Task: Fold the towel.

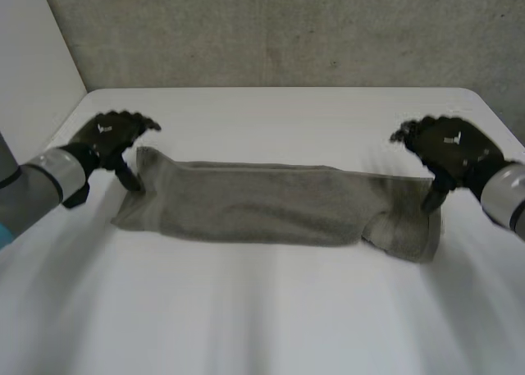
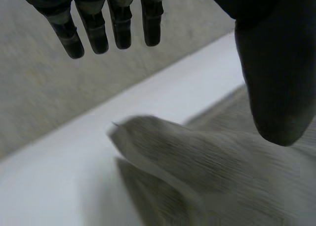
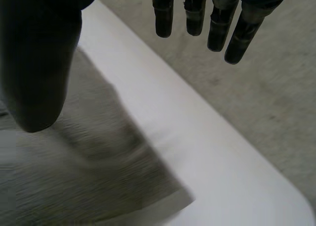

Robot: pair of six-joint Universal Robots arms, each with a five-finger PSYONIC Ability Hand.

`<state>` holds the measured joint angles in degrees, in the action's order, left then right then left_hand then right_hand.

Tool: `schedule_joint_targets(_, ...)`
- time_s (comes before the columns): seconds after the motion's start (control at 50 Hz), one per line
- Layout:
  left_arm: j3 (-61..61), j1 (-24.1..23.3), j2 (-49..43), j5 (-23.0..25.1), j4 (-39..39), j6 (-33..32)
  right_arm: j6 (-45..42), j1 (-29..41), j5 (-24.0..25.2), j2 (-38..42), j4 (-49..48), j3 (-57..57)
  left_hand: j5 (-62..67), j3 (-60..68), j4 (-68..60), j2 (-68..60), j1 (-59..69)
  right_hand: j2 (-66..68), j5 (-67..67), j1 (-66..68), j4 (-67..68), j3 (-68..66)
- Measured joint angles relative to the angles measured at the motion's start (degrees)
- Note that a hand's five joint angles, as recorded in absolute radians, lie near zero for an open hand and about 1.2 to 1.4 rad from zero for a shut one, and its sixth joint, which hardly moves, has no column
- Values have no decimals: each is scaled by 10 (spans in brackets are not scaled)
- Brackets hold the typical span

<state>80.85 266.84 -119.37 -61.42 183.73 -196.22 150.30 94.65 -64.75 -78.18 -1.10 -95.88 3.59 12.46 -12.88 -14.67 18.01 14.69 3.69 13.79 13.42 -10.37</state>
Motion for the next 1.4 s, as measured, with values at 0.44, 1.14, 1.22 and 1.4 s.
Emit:
schedule_joint_targets(0.44, 159, 24, 35, -84, 26, -64, -10, -20, 10, 65, -123, -151, 53, 0, 0, -36, 1, 331, 340, 338, 0, 0)
schedule_joint_targets(1.14, 176, 15, 23, -87, 60, -55, -185, -152, 30, 99, -105, -87, 62, 0, 0, -45, 2, 595, 627, 609, 0, 0)
schedule_joint_targets(1.22, 181, 11, 25, -85, 62, -55, -184, -149, 31, 100, -106, -83, 67, 0, 0, -49, 2, 595, 627, 609, 0, 0)
schedule_joint_targets(1.4, 183, -33, 28, -86, 63, -46, -184, -145, 32, 100, -107, -85, 67, 0, 0, -50, 2, 595, 627, 609, 0, 0)
